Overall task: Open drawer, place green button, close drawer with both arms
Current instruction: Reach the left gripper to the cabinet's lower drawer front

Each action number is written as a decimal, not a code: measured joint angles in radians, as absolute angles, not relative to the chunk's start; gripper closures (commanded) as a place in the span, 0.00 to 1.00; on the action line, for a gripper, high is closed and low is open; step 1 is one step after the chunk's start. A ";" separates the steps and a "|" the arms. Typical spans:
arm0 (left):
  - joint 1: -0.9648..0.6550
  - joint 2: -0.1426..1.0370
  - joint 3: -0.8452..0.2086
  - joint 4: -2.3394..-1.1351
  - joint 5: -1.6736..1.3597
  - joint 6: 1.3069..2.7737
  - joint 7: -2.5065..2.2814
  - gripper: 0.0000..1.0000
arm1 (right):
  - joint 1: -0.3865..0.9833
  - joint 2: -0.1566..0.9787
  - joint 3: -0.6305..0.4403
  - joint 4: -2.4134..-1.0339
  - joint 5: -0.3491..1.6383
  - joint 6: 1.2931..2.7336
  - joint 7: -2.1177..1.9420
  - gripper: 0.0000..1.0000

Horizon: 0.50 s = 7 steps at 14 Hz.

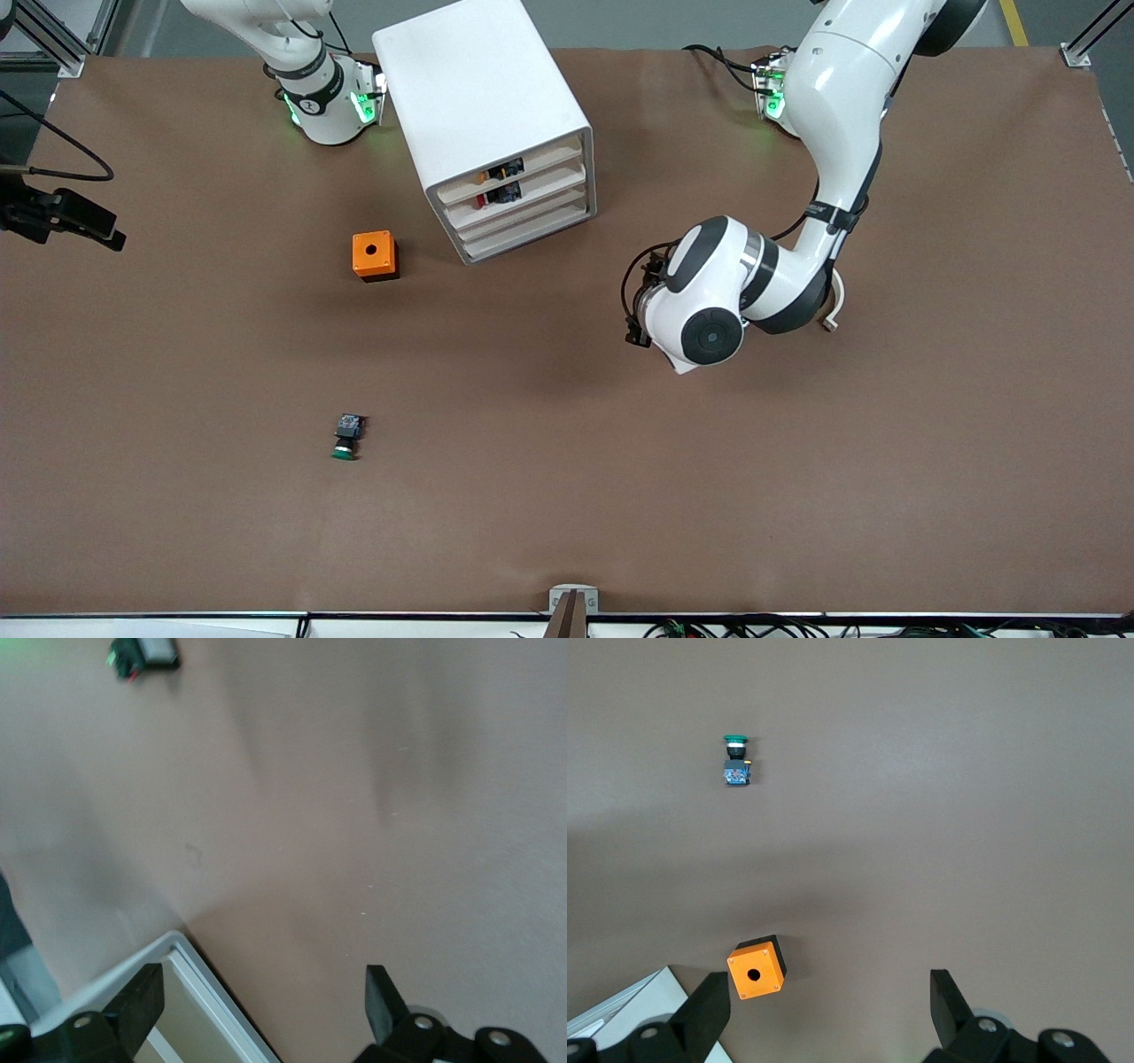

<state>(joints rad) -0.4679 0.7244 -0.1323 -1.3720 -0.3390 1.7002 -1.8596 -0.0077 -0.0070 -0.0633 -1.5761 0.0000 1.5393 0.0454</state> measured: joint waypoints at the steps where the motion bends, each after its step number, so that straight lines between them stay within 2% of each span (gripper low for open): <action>1: -0.474 0.737 -0.133 -1.373 -0.365 1.699 -1.903 0.01 | -0.008 -0.007 -0.063 -1.576 0.000 1.538 0.045 0.00; 4: -0.506 0.787 -0.133 -1.380 -0.536 1.698 -1.992 0.01 | -0.008 -0.007 -0.063 -1.576 0.000 1.537 0.045 0.00; 7: -0.515 0.830 -0.133 -1.382 -0.734 1.699 -2.028 0.05 | -0.008 -0.007 -0.063 -1.577 0.000 1.535 0.045 0.00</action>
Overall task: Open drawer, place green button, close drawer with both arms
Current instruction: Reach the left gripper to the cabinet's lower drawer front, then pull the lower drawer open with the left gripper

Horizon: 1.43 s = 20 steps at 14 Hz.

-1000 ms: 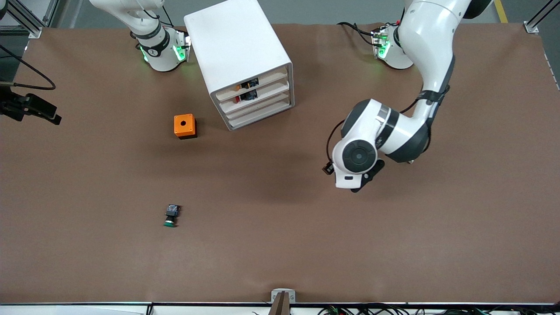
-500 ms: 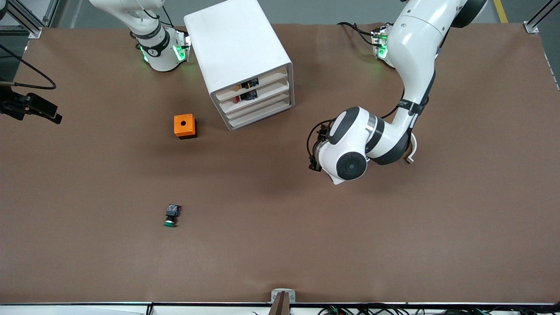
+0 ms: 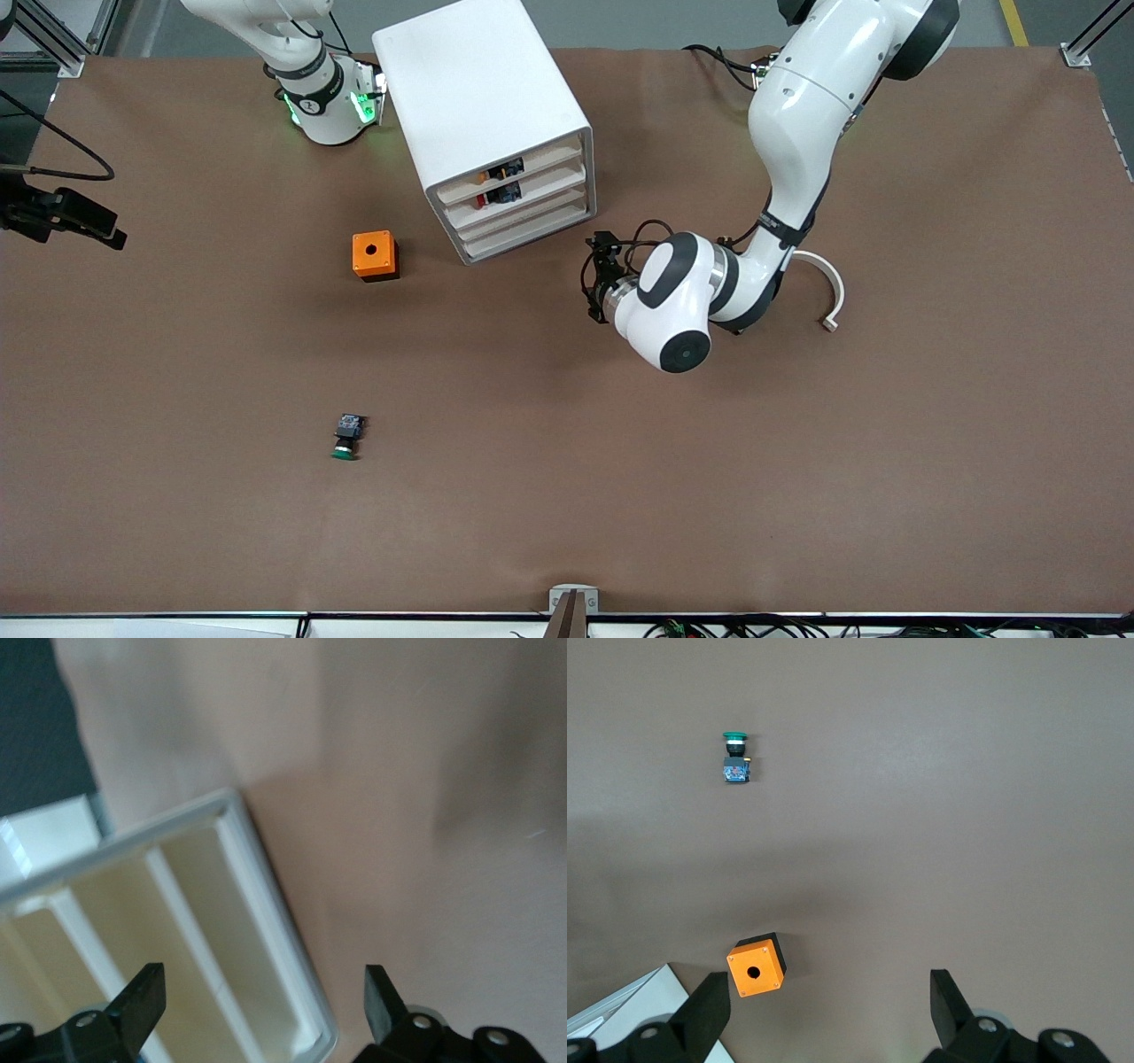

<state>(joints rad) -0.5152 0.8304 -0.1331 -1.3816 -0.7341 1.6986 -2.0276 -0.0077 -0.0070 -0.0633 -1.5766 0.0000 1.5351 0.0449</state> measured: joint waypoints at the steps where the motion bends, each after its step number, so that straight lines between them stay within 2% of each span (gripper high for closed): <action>1: -0.516 0.842 -0.133 -1.383 -0.782 1.698 -2.056 0.05 | -0.008 -0.007 -0.063 -1.577 0.000 1.532 0.045 0.00; 8: -0.617 0.931 -0.136 -1.386 -0.896 1.698 -2.220 0.10 | -0.008 -0.007 -0.063 -1.577 0.000 1.529 0.044 0.00; 11: -0.649 0.944 -0.136 -1.386 -0.918 1.698 -2.231 0.17 | -0.008 -0.007 -0.063 -1.577 0.000 1.529 0.044 0.00; 17: -0.679 0.965 -0.136 -1.386 -0.940 1.698 -2.232 0.52 | -0.009 -0.007 -0.066 -1.577 0.000 1.529 0.025 0.00; 18: -0.683 0.966 -0.136 -1.387 -0.941 1.698 -2.232 0.65 | -0.009 -0.007 -0.067 -1.577 0.000 1.529 0.023 0.00; 20: -0.684 0.966 -0.137 -1.384 -0.950 1.687 -2.232 0.81 | -0.009 -0.007 -0.069 -1.577 0.000 1.529 0.021 0.00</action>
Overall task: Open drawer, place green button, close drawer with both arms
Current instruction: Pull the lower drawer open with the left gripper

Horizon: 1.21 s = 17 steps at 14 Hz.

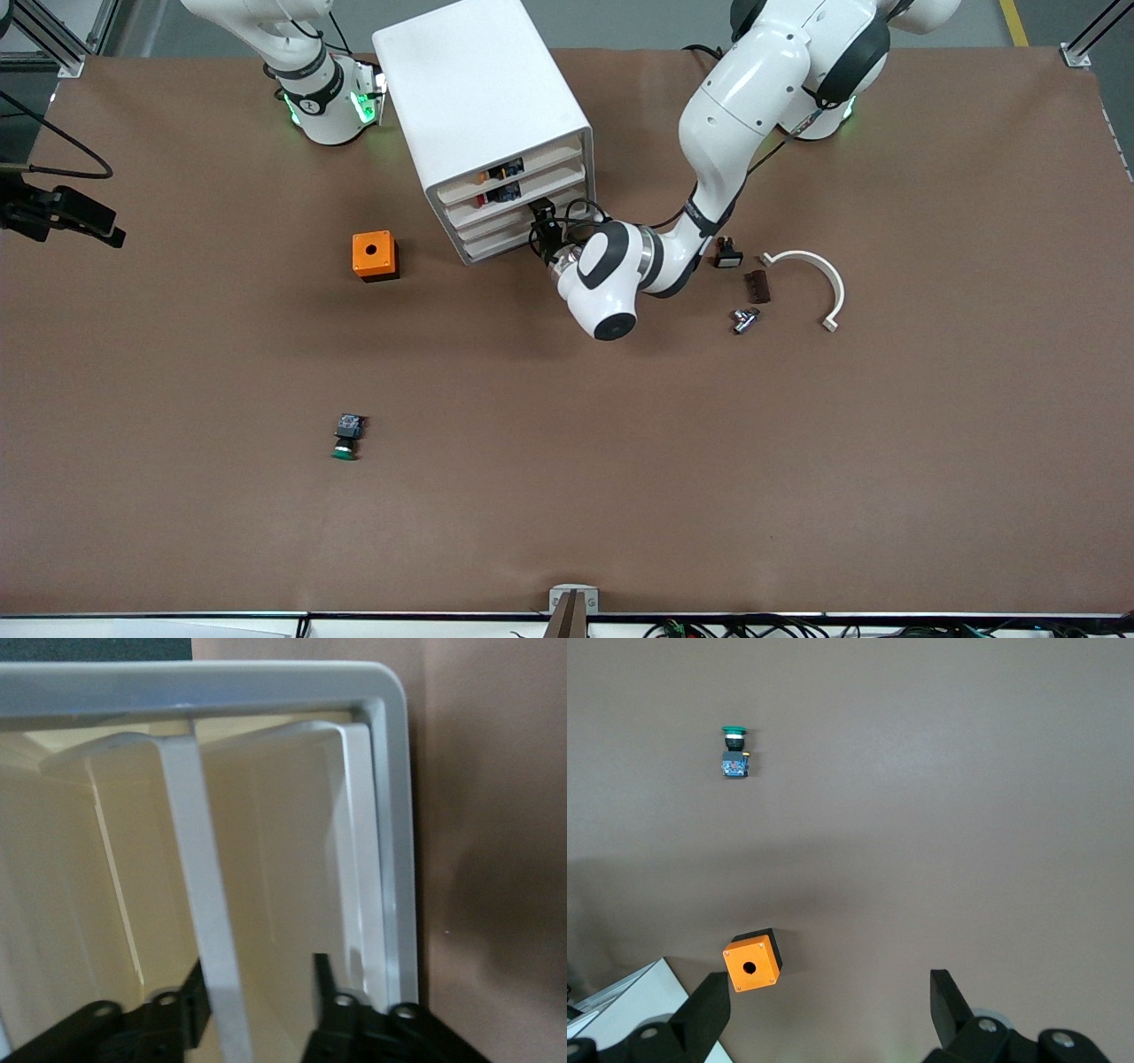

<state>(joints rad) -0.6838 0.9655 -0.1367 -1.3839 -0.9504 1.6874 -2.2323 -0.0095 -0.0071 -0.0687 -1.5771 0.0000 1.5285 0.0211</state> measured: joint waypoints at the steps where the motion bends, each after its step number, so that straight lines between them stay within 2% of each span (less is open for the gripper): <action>1: -0.682 0.965 -0.137 -1.382 -0.954 1.676 -2.233 0.86 | -0.009 -0.007 -0.069 -1.577 0.000 1.528 0.020 0.00; 3: -0.680 0.962 -0.137 -1.380 -0.961 1.662 -2.250 0.96 | -0.009 -0.007 -0.069 -1.577 0.000 1.528 0.019 0.00; 6: -0.674 0.962 -0.136 -1.379 -0.963 1.661 -2.266 0.96 | -0.009 -0.007 -0.069 -1.577 0.000 1.528 0.018 0.00; 10: -0.607 0.962 -0.133 -1.370 -0.963 1.661 -2.266 0.92 | -0.009 -0.007 -0.069 -1.577 0.000 1.528 0.014 0.00; 13: -0.550 0.962 -0.125 -1.356 -0.963 1.663 -2.259 0.85 | -0.008 -0.007 -0.065 -1.577 0.000 1.532 0.013 0.00; 14: -0.539 0.962 -0.124 -1.352 -0.963 1.666 -2.255 0.77 | -0.008 -0.007 -0.064 -1.577 0.000 1.532 0.012 0.00; 15: -0.529 0.963 -0.123 -1.346 -0.963 1.673 -2.244 0.57 | -0.006 -0.007 -0.062 -1.577 0.000 1.532 0.010 0.00; 16: -0.525 0.963 -0.123 -1.343 -0.963 1.680 -2.235 0.24 | -0.004 -0.007 -0.061 -1.577 0.000 1.532 0.004 0.00; 17: -0.524 0.963 -0.122 -1.339 -0.963 1.692 -2.228 0.01 | -0.001 -0.005 -0.060 -1.578 0.001 1.531 -0.015 0.00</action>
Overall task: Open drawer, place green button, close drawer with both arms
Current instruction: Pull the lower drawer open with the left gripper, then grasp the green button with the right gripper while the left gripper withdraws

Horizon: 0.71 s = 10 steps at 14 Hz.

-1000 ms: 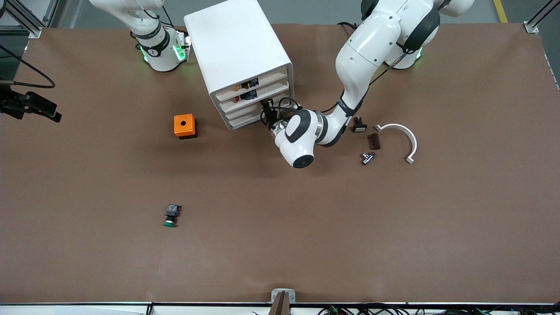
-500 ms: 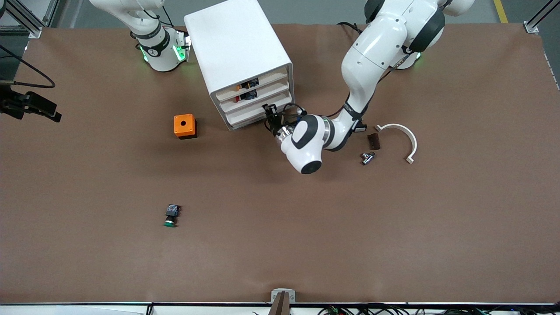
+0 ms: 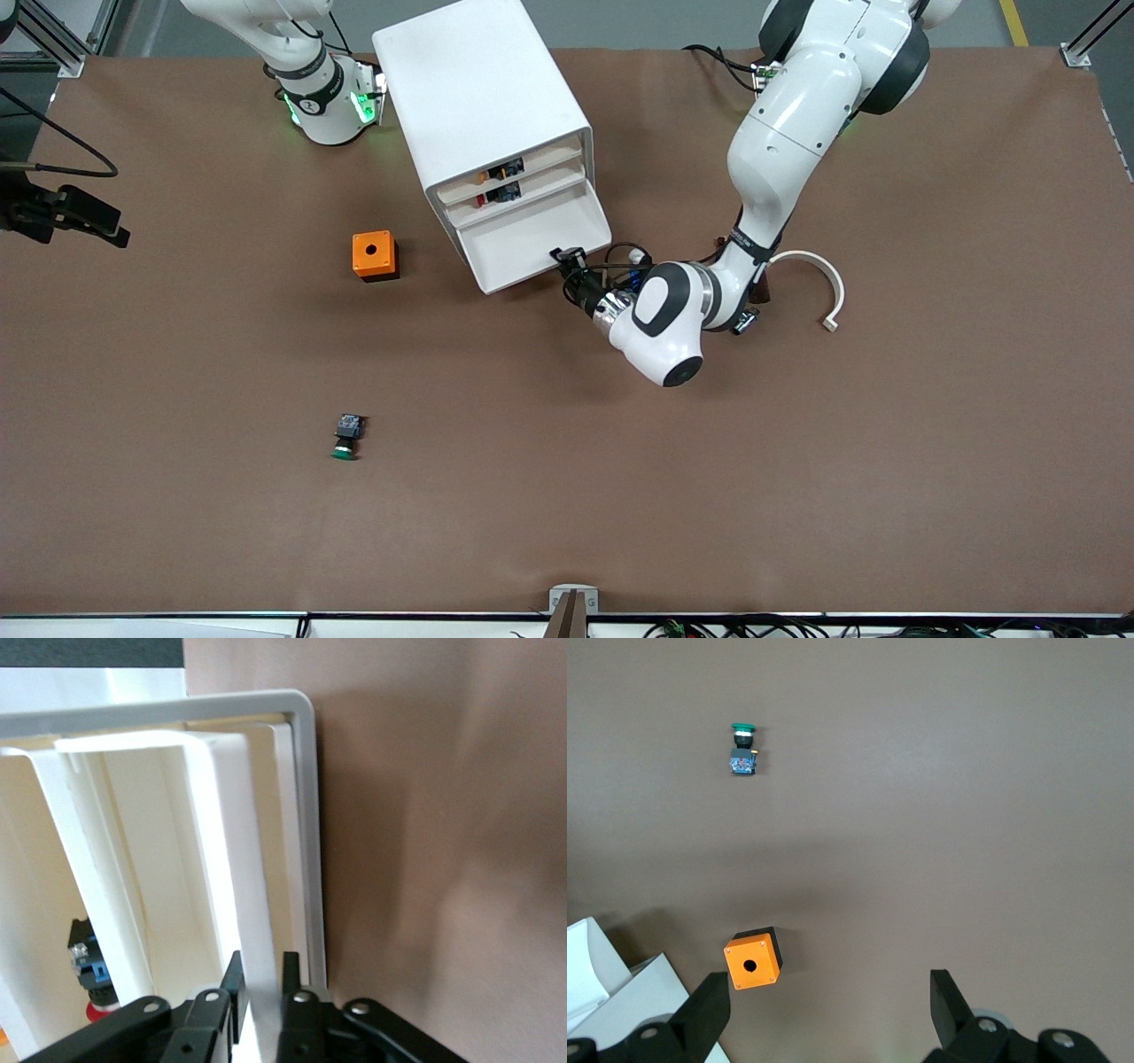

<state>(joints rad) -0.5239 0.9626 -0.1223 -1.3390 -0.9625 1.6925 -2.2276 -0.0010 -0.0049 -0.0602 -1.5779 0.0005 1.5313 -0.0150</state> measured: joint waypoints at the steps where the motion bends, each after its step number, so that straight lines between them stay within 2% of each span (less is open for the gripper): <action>1: -0.523 0.963 -0.122 -1.335 -0.963 1.696 -2.224 0.01 | 0.000 0.000 -0.060 -1.580 0.000 1.531 -0.044 0.00; 6: -0.481 0.955 -0.117 -1.298 -0.962 1.696 -2.222 0.01 | 0.003 0.079 -0.060 -1.586 0.002 1.552 -0.116 0.00; 10: -0.357 0.919 -0.117 -1.245 -0.962 1.681 -2.222 0.01 | 0.028 0.177 -0.059 -1.594 0.107 1.657 -0.082 0.00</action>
<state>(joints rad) -0.3565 0.9195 -0.1169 -1.2452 -0.9619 1.6807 -2.2215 0.0280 0.1771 -0.0587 -1.5945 0.1067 1.6566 -0.0821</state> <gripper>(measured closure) 0.004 0.000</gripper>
